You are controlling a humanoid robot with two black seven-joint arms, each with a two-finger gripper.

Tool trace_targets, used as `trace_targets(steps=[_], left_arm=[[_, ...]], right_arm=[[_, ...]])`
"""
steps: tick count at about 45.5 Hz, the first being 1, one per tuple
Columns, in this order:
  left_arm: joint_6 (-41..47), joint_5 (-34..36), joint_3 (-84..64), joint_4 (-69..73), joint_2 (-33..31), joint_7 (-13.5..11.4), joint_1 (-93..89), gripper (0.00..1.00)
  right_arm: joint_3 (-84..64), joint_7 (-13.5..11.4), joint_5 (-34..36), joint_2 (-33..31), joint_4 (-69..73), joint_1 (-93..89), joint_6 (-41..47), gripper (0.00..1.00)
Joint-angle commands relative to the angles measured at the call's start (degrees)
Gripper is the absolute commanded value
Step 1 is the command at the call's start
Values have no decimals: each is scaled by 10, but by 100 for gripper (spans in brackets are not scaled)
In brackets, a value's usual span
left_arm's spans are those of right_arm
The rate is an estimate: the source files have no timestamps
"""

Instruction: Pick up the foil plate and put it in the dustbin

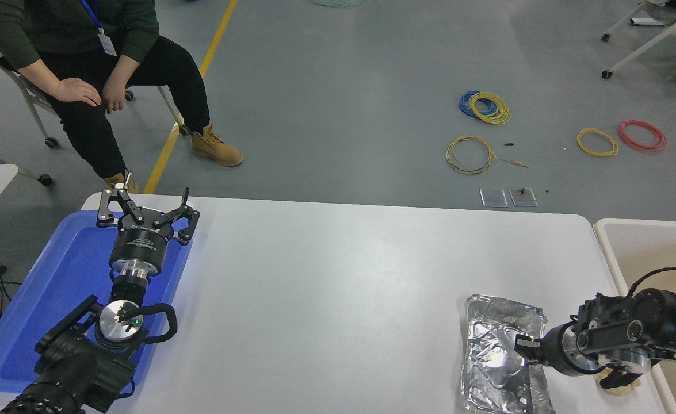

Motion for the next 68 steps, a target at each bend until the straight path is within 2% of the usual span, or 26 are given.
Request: trace_targets(steps=[1,24,68], left_arm=[[0,0,0,0,0,0,0,100],[0,1,0,0,0,0,0,100],[0,0,0,0,0,0,0,100]], right_arm=[[-23,1,-1,-3,5,28,5,0],[-77,0,2,-38,83,233,95,0],[-165,-6,0,-71,97,627,395,0]])
